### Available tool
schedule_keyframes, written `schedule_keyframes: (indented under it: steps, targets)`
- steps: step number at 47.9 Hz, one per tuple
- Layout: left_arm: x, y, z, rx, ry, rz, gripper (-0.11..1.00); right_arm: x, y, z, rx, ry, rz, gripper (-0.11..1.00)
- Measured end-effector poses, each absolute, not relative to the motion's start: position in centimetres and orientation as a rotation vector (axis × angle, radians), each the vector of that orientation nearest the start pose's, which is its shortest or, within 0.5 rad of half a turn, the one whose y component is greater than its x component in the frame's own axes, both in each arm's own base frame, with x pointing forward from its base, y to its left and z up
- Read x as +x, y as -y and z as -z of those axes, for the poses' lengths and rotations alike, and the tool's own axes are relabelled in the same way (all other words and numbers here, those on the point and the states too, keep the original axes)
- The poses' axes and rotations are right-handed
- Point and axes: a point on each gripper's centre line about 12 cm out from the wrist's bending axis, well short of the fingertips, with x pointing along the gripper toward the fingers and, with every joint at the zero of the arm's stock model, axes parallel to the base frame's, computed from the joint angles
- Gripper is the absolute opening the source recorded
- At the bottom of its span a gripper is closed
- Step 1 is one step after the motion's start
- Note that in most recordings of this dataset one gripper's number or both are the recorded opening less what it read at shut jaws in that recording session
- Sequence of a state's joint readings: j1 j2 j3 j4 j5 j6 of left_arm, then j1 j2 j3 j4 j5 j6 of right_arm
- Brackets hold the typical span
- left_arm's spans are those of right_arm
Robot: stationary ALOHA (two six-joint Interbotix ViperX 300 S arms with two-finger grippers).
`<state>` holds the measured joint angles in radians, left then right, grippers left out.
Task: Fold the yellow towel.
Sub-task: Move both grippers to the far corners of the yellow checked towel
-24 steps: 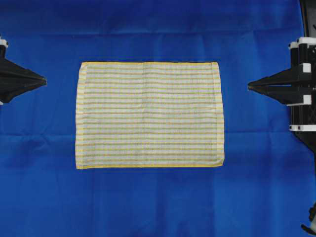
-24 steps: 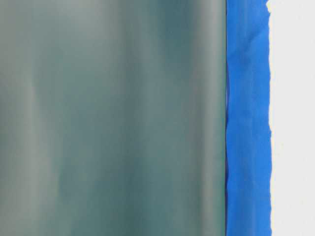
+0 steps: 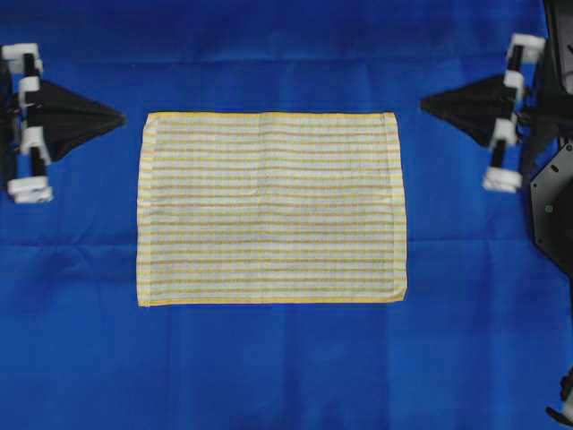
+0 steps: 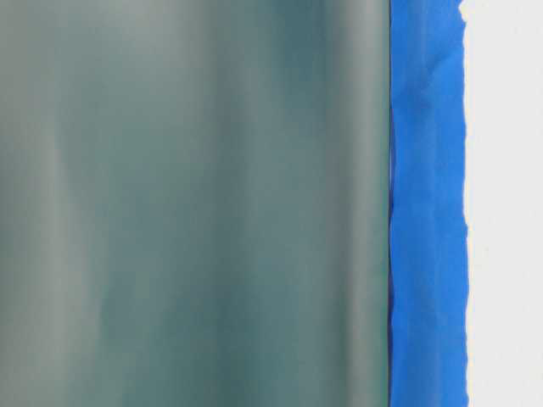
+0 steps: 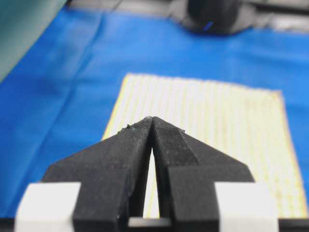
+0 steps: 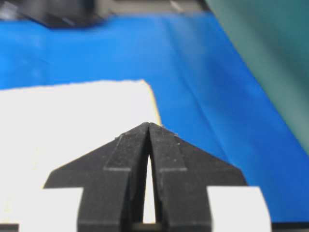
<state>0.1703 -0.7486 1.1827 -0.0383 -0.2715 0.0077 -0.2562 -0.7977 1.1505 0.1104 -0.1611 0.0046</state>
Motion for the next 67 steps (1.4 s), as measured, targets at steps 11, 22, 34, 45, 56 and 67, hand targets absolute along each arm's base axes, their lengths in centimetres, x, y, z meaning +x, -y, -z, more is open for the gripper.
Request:
schedule_keyframes:
  steps: [11,22,34,45,56,67]
  targets:
    - [23.3,-6.8,-20.9,-0.067,-0.263,-0.293,0.25,22.6,9.0,-21.4,0.215,-0.332,0.414,0.14]
    - [24.1,-8.5,-16.9,-0.089,-0.377,-0.348,0.84,23.1,11.5,-16.7,0.272,-0.506,0.507,0.75]
    - [24.8,-10.1,-12.9,-0.109,-0.451,-0.398,0.75,23.8,13.0,-13.2,0.305,-0.61,0.553,0.65]
    - [24.6,-11.3,-10.0,-0.142,-0.525,-0.44,0.75,24.1,13.5,-10.8,0.335,-0.674,0.574,0.65]
    - [24.6,-11.5,-7.8,-0.161,-0.582,-0.452,0.72,24.1,13.7,-9.0,0.356,-0.71,0.596,0.64]
    - [24.5,-11.6,-7.1,-0.172,-0.612,-0.457,0.5,24.1,13.8,-8.1,0.362,-0.738,0.599,0.57]
